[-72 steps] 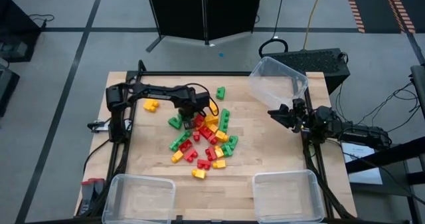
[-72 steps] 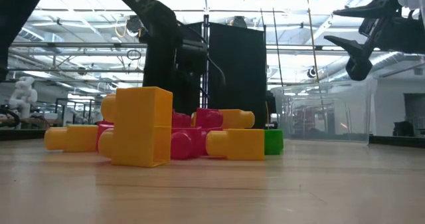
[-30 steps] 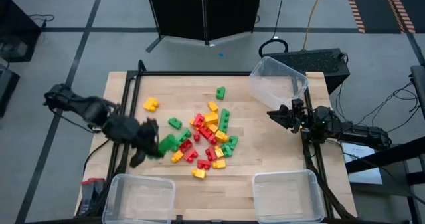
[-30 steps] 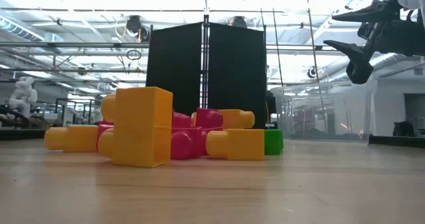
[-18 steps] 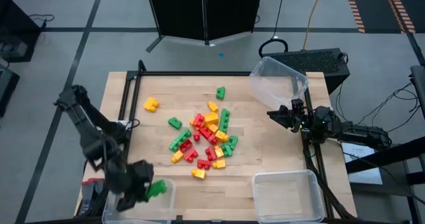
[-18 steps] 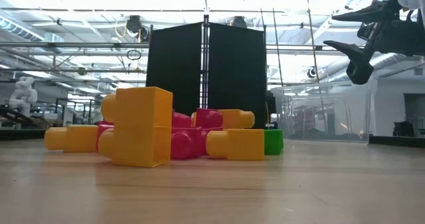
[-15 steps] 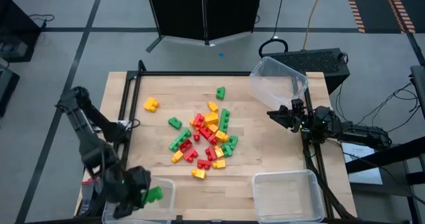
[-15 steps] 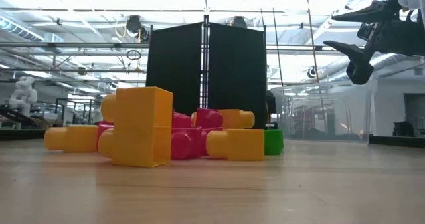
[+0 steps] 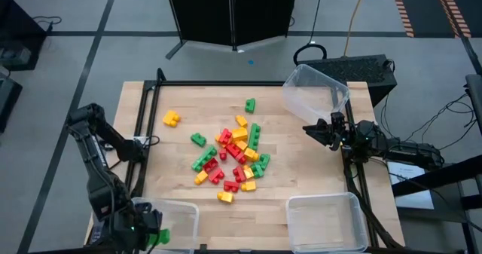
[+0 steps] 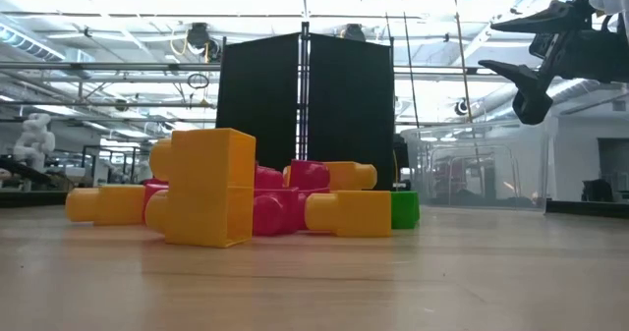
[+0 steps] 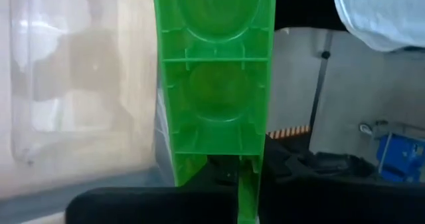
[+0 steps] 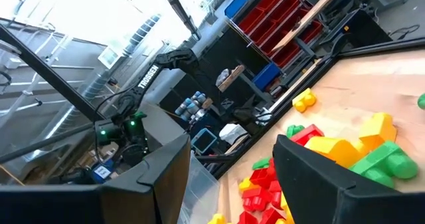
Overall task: Sort blocks
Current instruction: Put the green game piece into the bottom left transparent bin
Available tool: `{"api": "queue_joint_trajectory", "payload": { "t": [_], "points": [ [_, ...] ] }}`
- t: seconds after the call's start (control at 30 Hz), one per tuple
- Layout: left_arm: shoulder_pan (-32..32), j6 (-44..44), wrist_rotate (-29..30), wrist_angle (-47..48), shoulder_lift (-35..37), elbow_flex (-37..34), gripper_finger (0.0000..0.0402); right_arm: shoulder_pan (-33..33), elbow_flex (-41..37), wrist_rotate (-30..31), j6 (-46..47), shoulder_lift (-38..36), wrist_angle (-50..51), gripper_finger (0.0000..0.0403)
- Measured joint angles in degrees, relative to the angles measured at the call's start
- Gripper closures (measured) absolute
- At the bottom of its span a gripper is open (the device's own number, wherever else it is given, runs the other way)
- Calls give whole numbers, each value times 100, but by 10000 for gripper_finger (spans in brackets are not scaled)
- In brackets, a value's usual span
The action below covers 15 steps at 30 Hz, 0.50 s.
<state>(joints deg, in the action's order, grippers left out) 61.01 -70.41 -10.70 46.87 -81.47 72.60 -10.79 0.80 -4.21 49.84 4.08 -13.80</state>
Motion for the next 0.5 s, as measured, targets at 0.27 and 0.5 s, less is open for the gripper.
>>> {"api": "queue_joint_trajectory", "payload": {
  "t": [0.27, 0.5],
  "points": [
    [-2, 17, -66, 398, 41, 0, 304, 0, 0, -2, -242, 1, 1, 195],
    [-110, 26, 63, 815, 41, 0, 212, 0, 0, -28, -253, 0, 0, 195]
  ]
}}
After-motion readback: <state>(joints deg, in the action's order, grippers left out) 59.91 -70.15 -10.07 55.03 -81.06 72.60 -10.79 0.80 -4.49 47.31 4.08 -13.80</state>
